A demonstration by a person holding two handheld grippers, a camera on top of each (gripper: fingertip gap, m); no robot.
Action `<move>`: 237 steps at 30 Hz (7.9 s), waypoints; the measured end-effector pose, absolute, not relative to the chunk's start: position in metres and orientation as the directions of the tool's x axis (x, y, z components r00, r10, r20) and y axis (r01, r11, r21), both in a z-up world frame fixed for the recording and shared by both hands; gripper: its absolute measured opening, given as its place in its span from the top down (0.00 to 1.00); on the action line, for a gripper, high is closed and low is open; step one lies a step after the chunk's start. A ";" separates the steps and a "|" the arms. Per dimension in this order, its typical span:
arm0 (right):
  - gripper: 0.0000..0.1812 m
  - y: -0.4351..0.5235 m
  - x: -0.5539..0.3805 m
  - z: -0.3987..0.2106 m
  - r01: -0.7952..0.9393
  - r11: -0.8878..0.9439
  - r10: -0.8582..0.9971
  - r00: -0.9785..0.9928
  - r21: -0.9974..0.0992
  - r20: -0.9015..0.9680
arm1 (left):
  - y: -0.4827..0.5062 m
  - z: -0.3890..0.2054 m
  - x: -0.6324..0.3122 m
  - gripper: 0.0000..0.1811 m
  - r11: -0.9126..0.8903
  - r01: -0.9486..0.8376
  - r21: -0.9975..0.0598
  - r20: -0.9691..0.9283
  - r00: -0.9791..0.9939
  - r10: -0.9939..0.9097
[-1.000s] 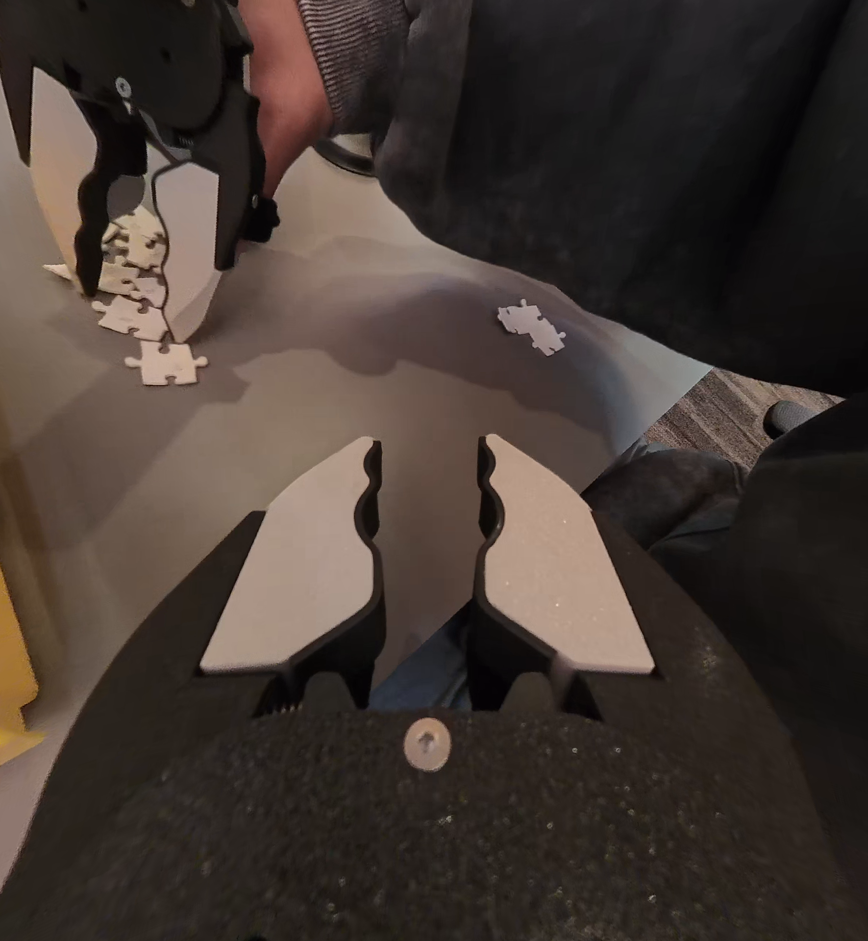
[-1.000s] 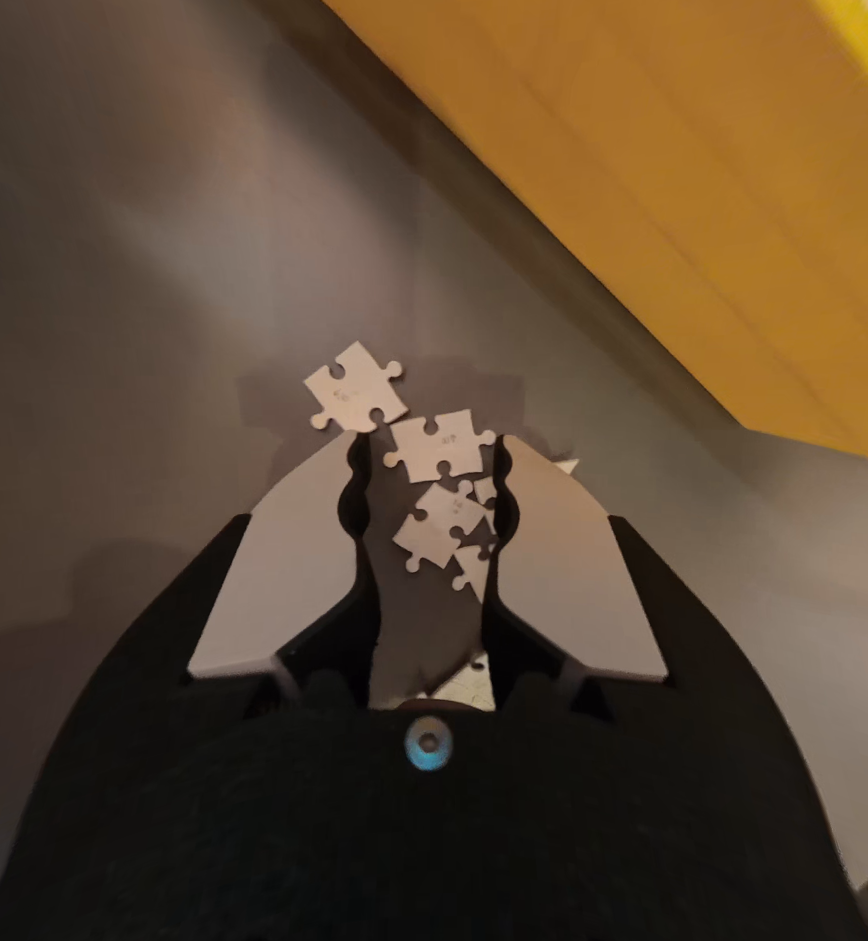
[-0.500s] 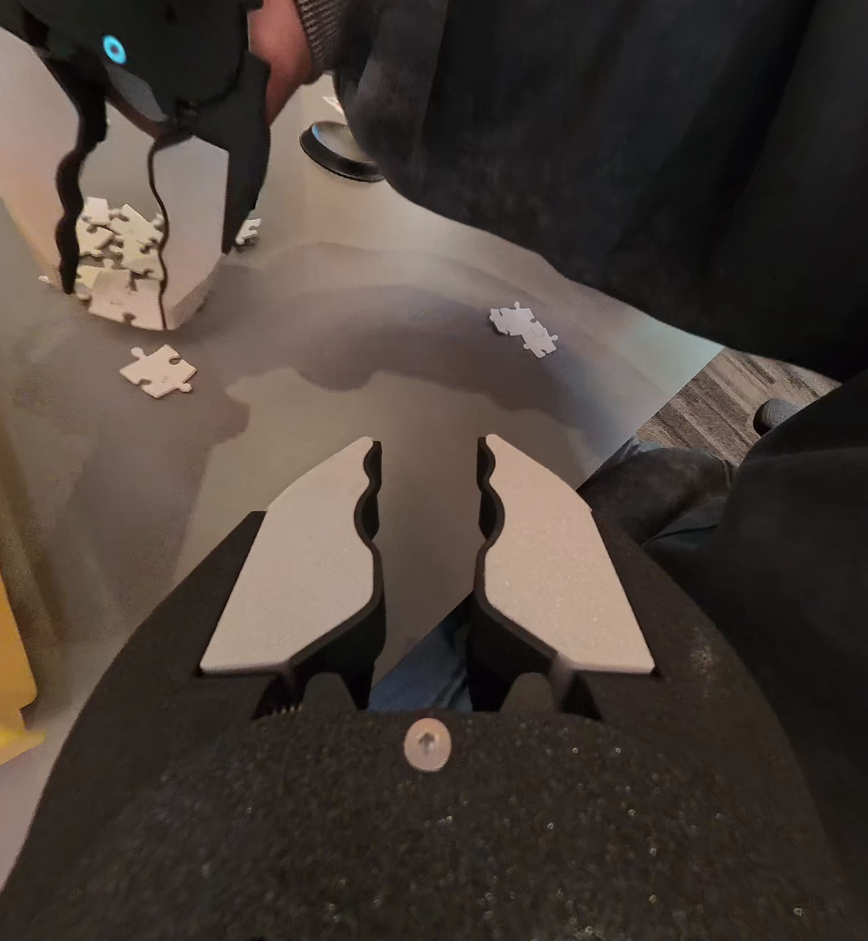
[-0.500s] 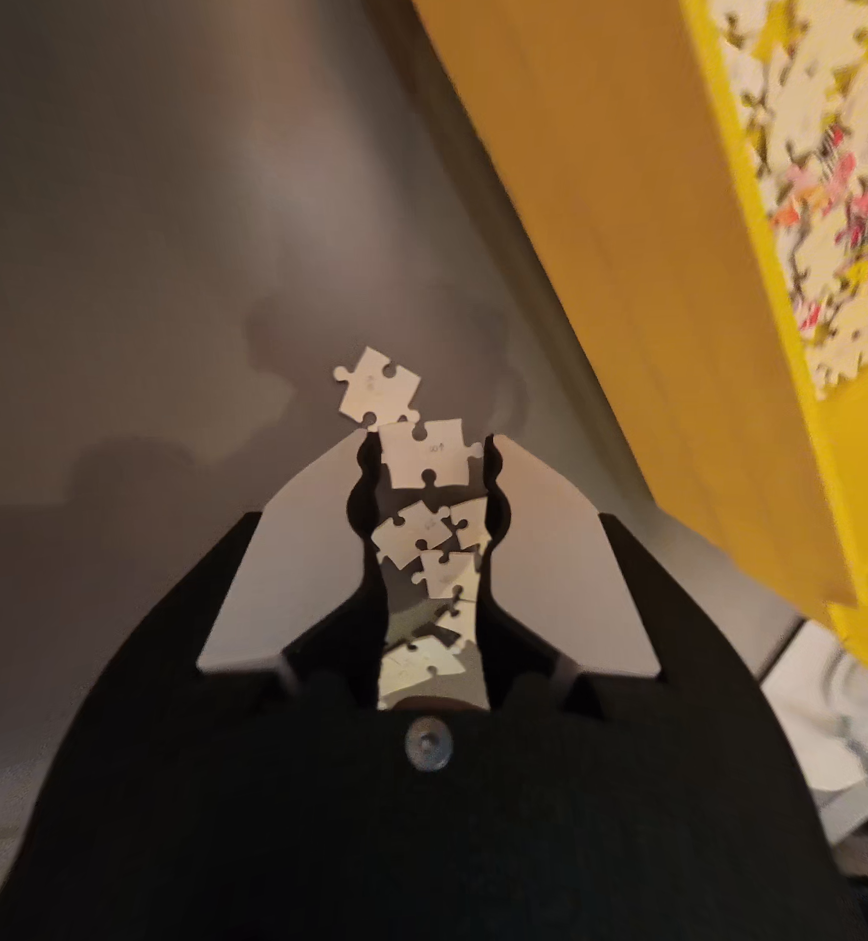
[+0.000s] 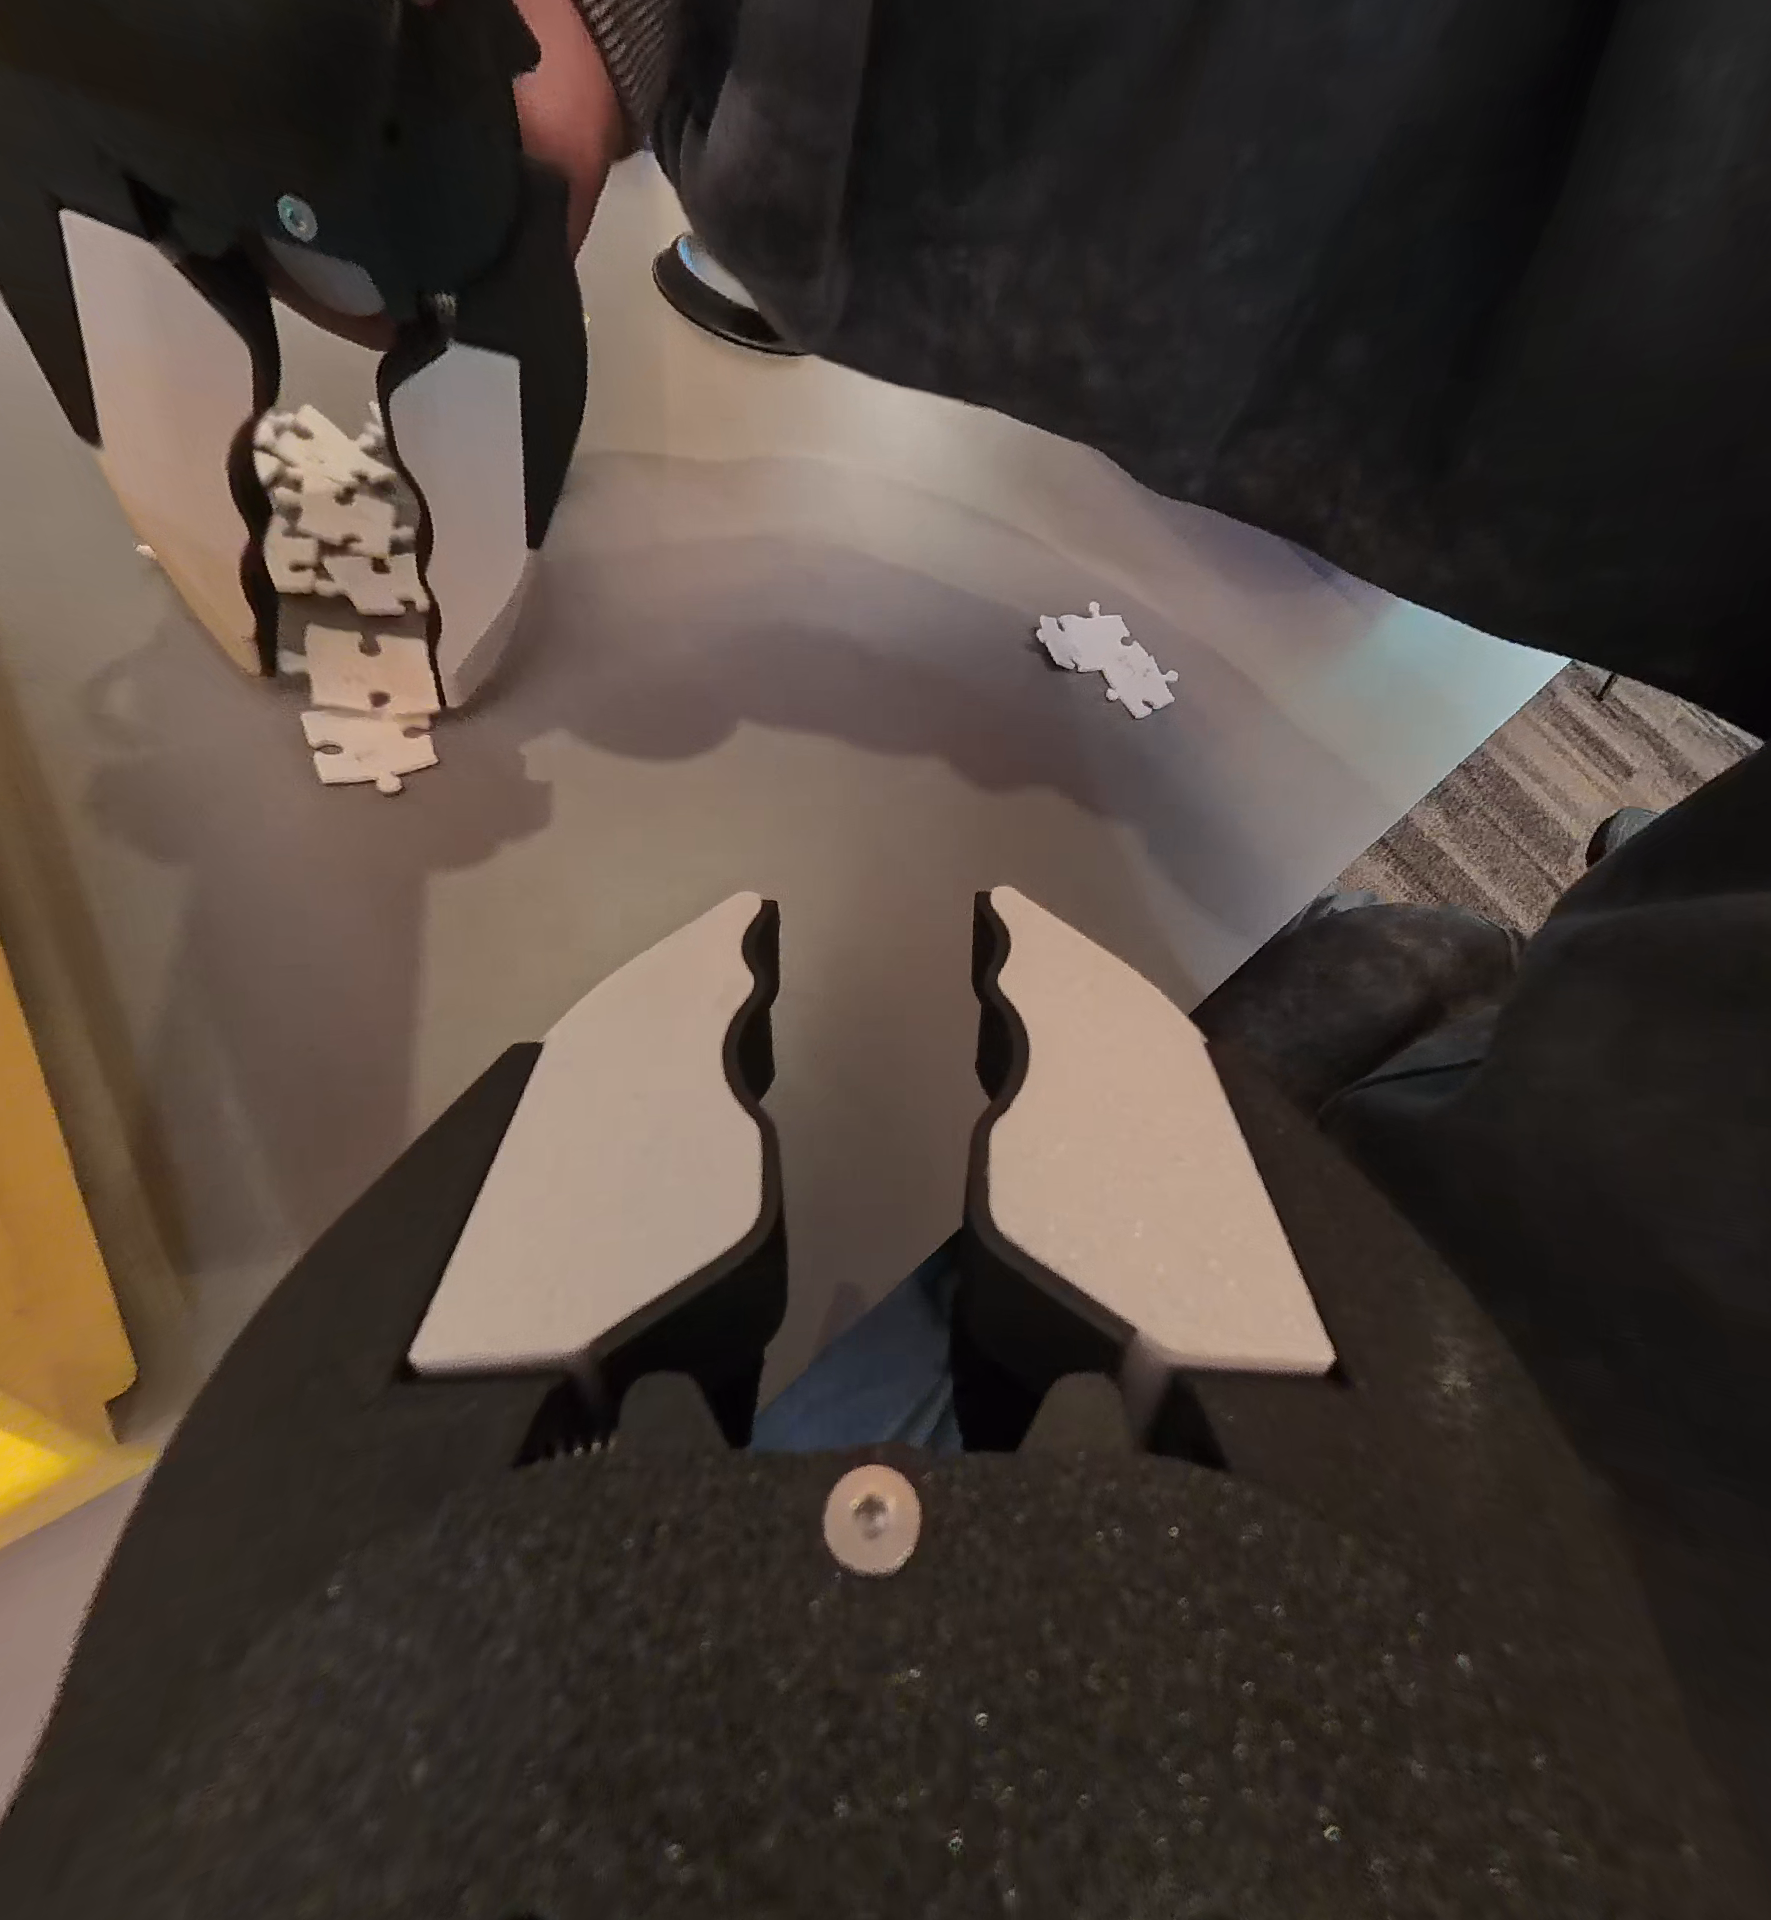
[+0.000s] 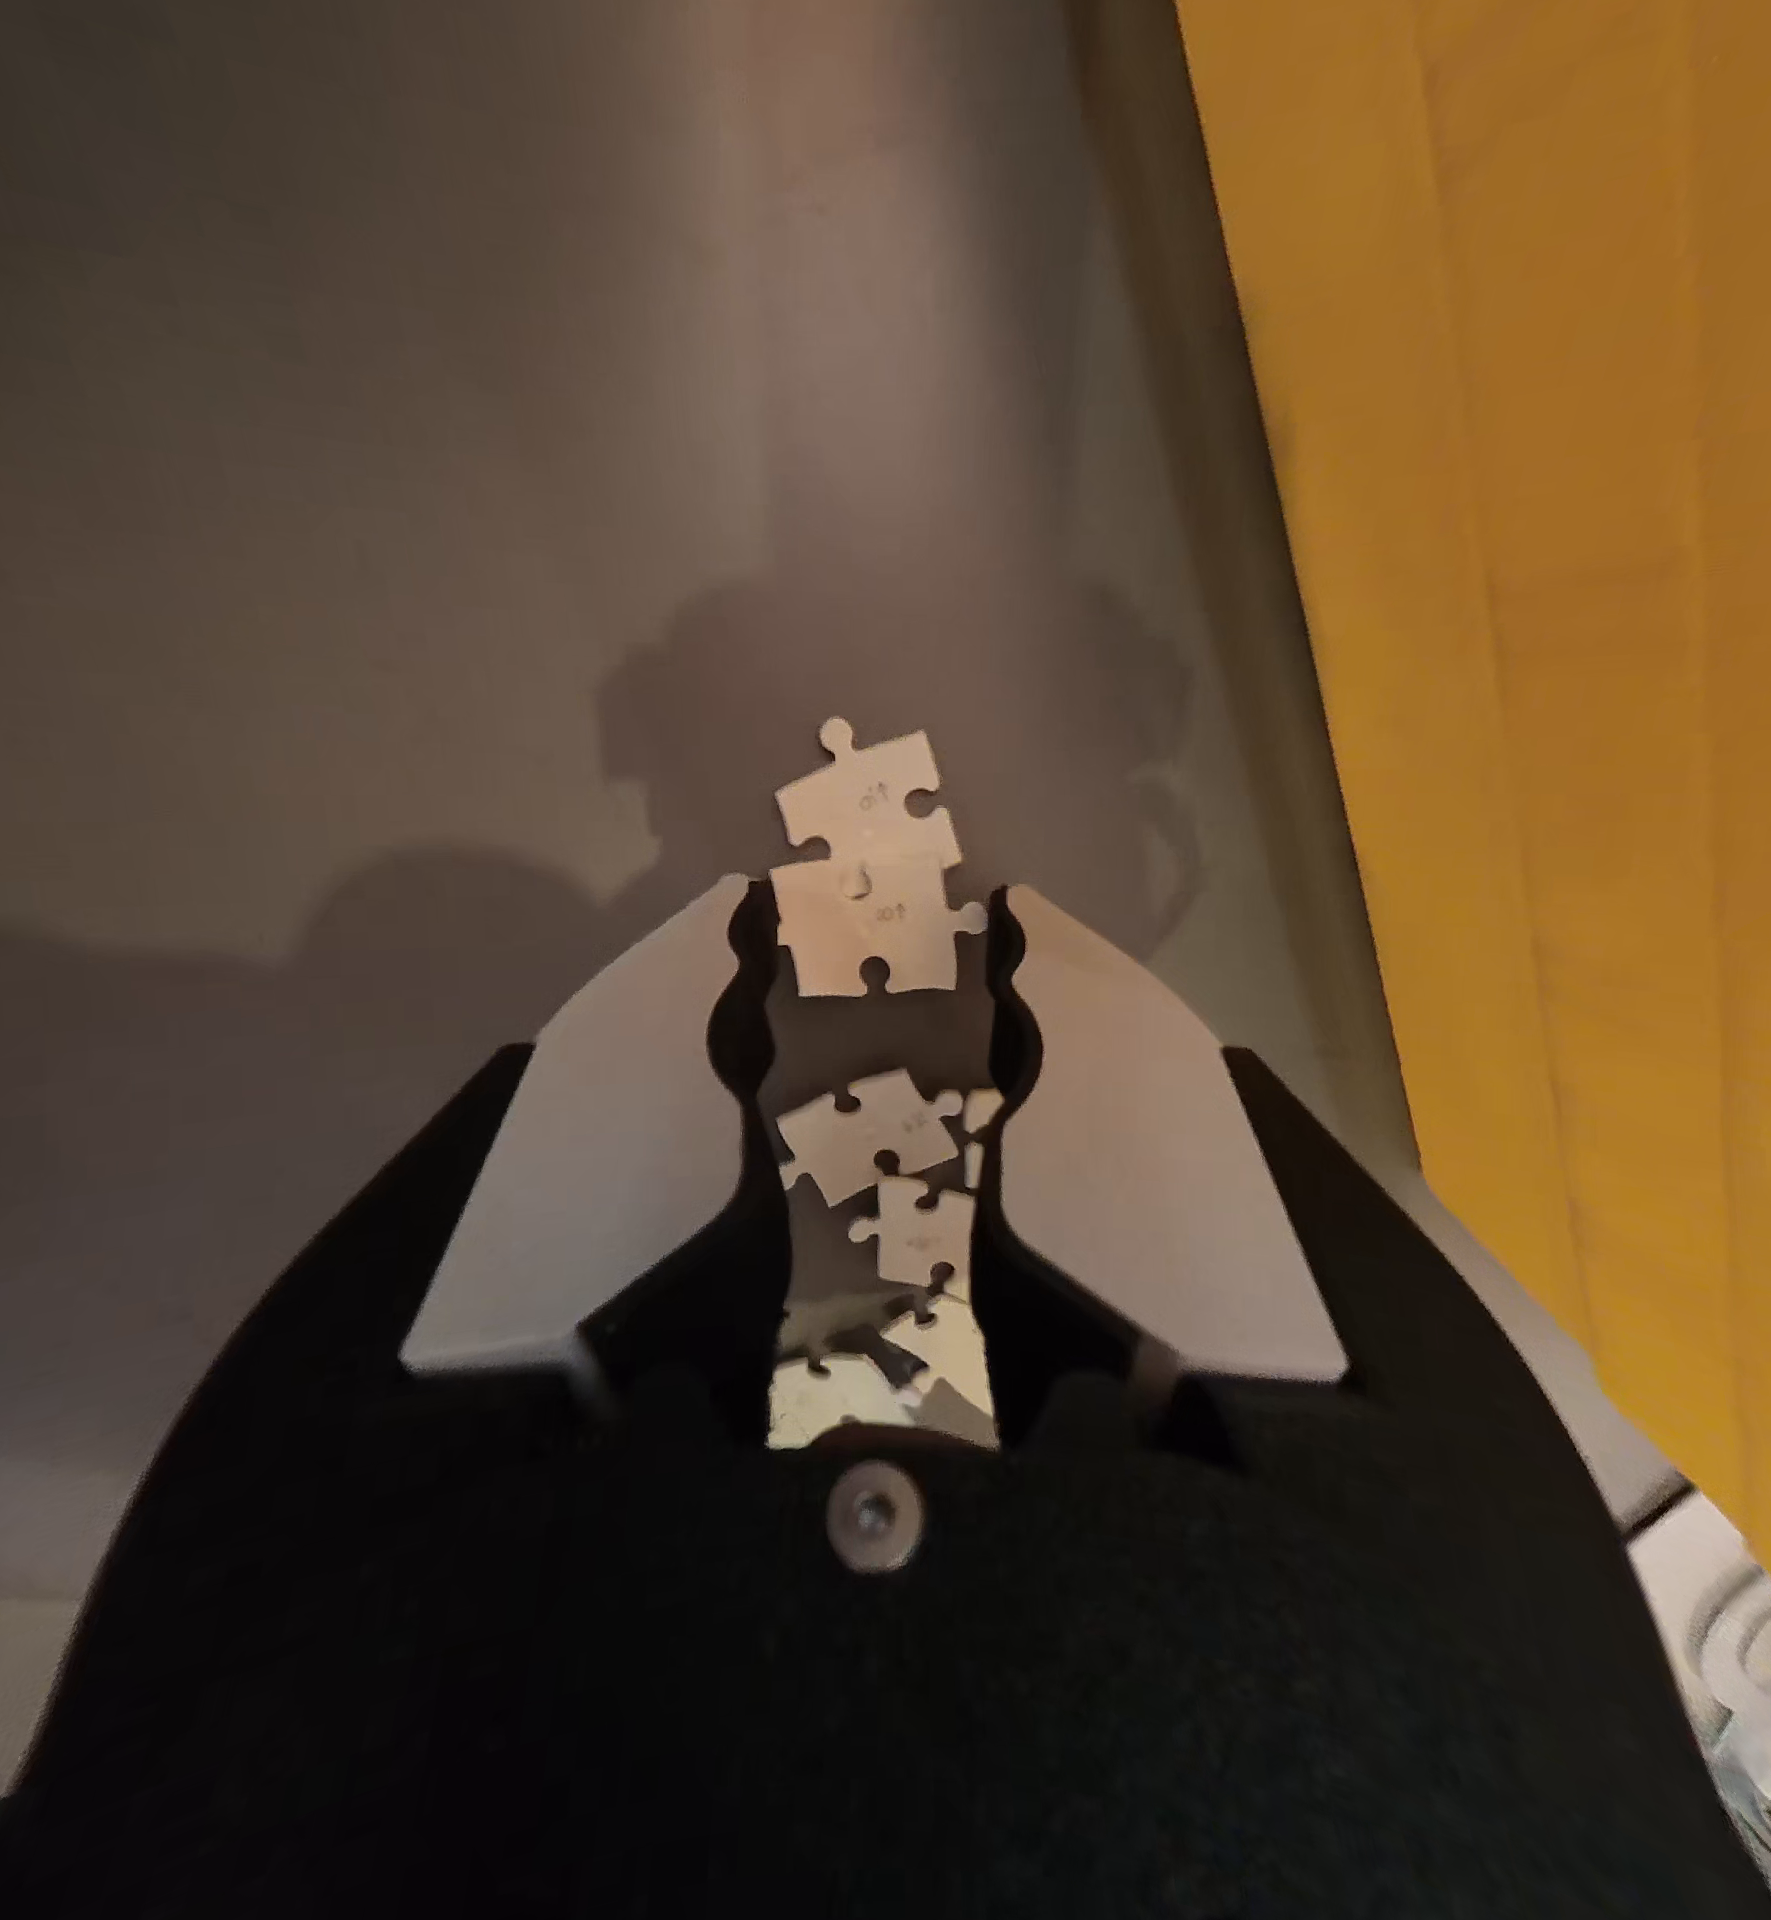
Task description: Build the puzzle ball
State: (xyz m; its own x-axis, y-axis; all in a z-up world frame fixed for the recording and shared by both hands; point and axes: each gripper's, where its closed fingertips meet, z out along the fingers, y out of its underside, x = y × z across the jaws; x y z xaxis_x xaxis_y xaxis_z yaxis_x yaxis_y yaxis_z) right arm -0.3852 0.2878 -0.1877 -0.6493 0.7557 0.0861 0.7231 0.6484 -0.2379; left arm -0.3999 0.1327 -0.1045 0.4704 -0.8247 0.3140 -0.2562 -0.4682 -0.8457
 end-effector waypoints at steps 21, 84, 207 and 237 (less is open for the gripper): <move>0.79 0.294 -0.385 -0.194 0.689 0.697 0.712 -0.699 -0.199 0.071 | 0.132 -0.107 -0.400 0.81 -0.467 -0.270 -0.842 0.307 0.472 -0.827; 1.00 0.274 -0.399 -0.189 0.824 0.459 0.885 -0.455 -0.331 0.096 | 0.127 -0.103 -0.396 0.81 -0.457 -0.274 -0.846 0.304 0.456 -0.836; 0.81 0.159 -0.271 -0.095 0.285 -0.428 0.741 0.654 -0.858 -0.152 | 0.302 -0.172 -0.524 0.71 -0.475 -0.732 -0.488 0.038 0.526 -0.850; 0.82 0.146 -0.269 -0.085 0.272 -0.376 0.747 0.655 -0.886 -0.115 | 0.306 -0.010 -0.538 0.86 -0.750 0.243 -0.615 0.764 -0.050 -0.643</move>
State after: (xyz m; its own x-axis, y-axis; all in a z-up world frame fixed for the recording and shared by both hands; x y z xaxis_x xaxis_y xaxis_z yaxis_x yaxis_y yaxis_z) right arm -0.2691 0.1459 -0.0847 0.6551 0.7467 -0.1155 0.2719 -0.3756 -0.8860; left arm -0.5382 0.3060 -0.0104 -0.0498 -0.6428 0.7644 0.2433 -0.7501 -0.6150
